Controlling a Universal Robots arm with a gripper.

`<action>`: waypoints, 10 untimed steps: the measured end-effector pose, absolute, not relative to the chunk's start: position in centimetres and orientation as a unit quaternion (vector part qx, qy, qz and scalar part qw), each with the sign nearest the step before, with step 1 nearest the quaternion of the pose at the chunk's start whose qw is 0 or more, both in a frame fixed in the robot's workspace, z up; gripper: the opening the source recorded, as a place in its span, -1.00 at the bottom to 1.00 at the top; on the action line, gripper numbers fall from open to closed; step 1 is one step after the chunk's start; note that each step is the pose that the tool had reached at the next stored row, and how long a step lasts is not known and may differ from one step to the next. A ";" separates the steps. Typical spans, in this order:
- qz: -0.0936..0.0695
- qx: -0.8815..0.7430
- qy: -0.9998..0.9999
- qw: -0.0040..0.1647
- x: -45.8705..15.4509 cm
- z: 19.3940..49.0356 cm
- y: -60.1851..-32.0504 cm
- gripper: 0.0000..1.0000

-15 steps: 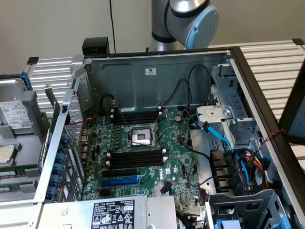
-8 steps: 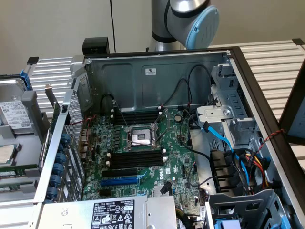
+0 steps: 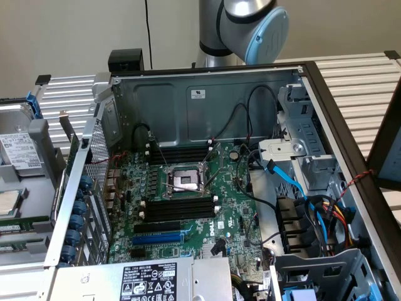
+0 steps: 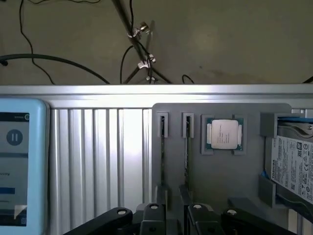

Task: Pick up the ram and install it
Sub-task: 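Pick up the ram and move it above insertion slot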

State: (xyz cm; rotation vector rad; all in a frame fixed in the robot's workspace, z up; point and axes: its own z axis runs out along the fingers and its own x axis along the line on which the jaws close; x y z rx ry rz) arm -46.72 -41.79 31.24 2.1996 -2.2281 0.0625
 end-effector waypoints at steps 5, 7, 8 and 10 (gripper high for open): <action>0.020 0.703 -0.711 0.005 -46.7 30.3 -42.2 -0.50; 0.020 0.703 -0.711 0.005 -46.7 30.0 -42.2 -0.50; 0.020 0.703 -0.710 0.005 -46.7 29.8 -42.2 -0.50; 0.020 0.703 -0.710 0.005 -46.6 29.4 -42.2 -0.50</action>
